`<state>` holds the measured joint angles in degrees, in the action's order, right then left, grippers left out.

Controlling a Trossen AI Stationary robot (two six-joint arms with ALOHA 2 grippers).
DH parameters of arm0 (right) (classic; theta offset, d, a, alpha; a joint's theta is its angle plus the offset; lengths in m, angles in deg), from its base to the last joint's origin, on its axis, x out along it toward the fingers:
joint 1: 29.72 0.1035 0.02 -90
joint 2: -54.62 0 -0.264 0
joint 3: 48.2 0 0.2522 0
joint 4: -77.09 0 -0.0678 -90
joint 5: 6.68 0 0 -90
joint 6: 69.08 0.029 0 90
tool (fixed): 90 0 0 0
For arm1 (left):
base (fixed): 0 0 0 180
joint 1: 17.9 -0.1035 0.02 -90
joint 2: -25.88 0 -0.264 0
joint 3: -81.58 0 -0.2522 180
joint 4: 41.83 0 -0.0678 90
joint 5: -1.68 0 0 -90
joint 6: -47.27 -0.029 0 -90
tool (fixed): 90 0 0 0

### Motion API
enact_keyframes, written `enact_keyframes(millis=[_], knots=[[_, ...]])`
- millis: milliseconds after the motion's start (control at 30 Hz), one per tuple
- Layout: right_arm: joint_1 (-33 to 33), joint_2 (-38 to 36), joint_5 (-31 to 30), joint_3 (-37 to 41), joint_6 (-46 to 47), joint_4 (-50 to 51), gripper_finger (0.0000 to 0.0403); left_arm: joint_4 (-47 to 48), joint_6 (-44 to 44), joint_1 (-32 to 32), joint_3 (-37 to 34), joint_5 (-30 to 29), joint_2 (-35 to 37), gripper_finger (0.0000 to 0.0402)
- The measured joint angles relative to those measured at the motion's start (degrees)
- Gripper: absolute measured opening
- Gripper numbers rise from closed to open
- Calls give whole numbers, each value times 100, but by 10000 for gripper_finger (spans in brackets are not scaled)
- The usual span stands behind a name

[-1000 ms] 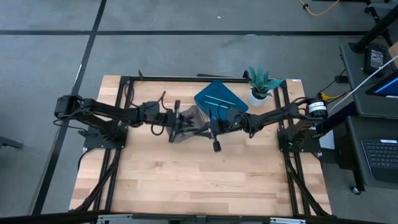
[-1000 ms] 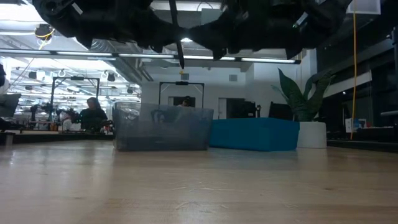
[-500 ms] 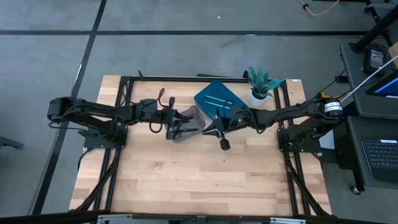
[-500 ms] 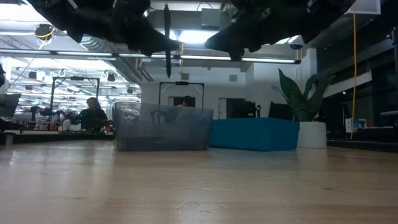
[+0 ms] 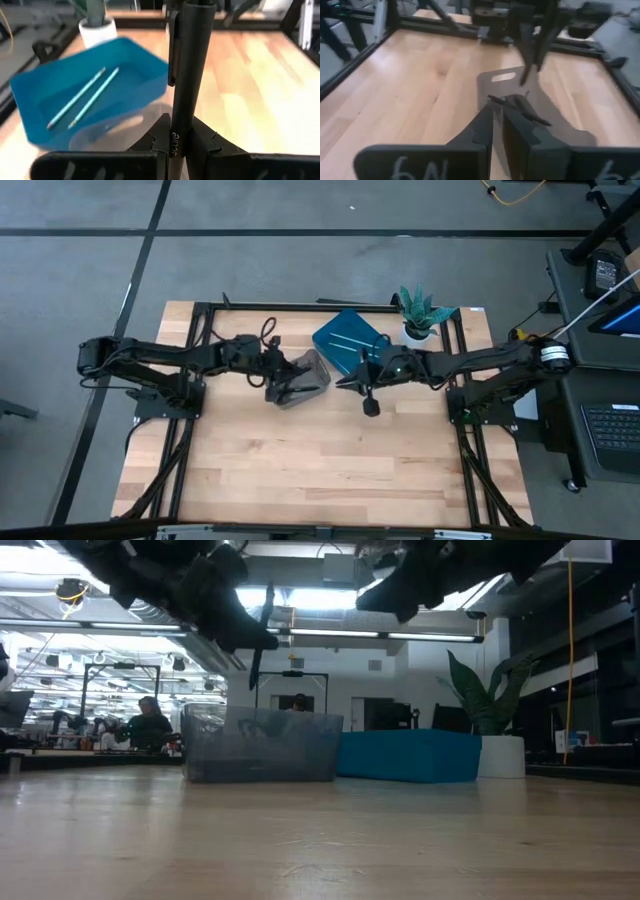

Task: Sort pens & pencils
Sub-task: Put the black pen into the black bin

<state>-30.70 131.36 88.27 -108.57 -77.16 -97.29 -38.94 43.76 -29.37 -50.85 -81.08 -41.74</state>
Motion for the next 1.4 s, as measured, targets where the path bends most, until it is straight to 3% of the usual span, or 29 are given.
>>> enact_keyframes(millis=[167, 633, 967, 1200, 1400], knots=[[-20, -123, -190, -2, 4, 209, 39, 1139, 34, -5, 629, -29, -265, 25], [-31, -143, -193, 2, 157, 694, 39, 2516, 341, -10, 1378, 133, -1729, 25], [-31, -141, -197, 2, 153, 742, 39, 3880, 352, -101, 2047, 378, -2294, 25], [-35, -141, -199, 2, 157, 847, 40, 4204, 269, -126, 2356, 876, -2850, 25], [-35, -141, -197, 2, 186, 1048, 40, 4180, 230, -128, 2437, 879, -2968, 70]])
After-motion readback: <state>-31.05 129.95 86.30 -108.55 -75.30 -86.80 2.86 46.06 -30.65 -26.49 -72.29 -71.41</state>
